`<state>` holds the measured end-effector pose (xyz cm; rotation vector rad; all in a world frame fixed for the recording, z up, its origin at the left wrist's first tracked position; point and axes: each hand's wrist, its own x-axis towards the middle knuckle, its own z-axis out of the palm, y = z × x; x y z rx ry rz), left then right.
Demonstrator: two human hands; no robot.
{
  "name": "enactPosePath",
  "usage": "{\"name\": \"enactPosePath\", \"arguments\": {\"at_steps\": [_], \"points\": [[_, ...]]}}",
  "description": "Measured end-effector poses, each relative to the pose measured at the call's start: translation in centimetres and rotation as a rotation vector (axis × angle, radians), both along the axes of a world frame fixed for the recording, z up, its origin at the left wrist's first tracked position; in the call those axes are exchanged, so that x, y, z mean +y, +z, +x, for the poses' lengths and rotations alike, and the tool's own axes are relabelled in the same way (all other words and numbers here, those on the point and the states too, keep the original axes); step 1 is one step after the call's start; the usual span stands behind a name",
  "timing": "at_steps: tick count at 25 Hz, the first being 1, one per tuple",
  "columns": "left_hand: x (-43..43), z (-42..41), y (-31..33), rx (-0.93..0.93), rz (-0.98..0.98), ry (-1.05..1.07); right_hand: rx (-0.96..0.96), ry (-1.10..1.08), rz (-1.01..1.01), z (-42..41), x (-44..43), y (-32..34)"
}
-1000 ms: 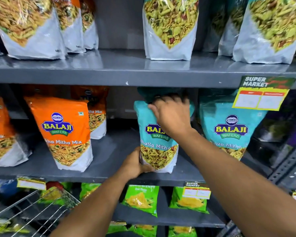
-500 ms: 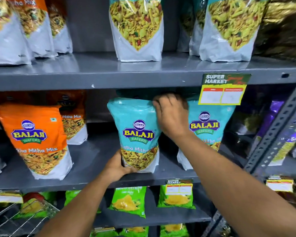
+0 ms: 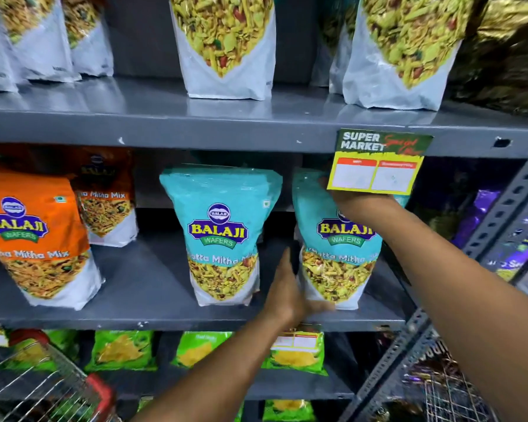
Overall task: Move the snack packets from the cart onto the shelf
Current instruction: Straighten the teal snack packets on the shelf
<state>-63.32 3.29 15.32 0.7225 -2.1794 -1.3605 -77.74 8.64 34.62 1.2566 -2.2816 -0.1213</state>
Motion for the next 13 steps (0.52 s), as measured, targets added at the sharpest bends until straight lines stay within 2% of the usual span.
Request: {"name": "enactPosePath", "arguments": {"at_steps": [1,3,4,5,7,9,11,13], "points": [[-0.7,-1.8,0.7,-0.021,0.06,-0.019,-0.286,0.141,-0.232,-0.4,-0.4,-1.1],[-1.4,-3.7,0.5,-0.07,0.044,-0.005,-0.35,0.274,-0.257,-0.5,-0.2,-2.8],[-1.6,-4.2,-0.1,-0.061,0.05,0.009,-0.203,0.36,-0.384,-0.5,0.6,-2.7],[-1.7,-4.3,-0.9,-0.046,0.085,0.019,-0.138,0.331,-0.461,-0.4,1.4,-3.4],[-2.1,-4.2,-2.1,-0.042,0.132,0.038,-0.145,0.22,-0.513,-2.0,2.3,-5.0],[-2.2,-4.3,-2.4,-0.06,0.132,0.036,-0.347,0.142,-0.597,-4.1,3.4,-5.8],[-2.3,-4.4,-2.5,-0.068,0.115,0.028,-0.595,0.156,-0.855,-5.7,3.9,-5.2],[-2.2,-4.3,-2.3,-0.081,0.093,0.029,-0.767,0.244,-1.022,-5.6,4.4,-6.1]]}}
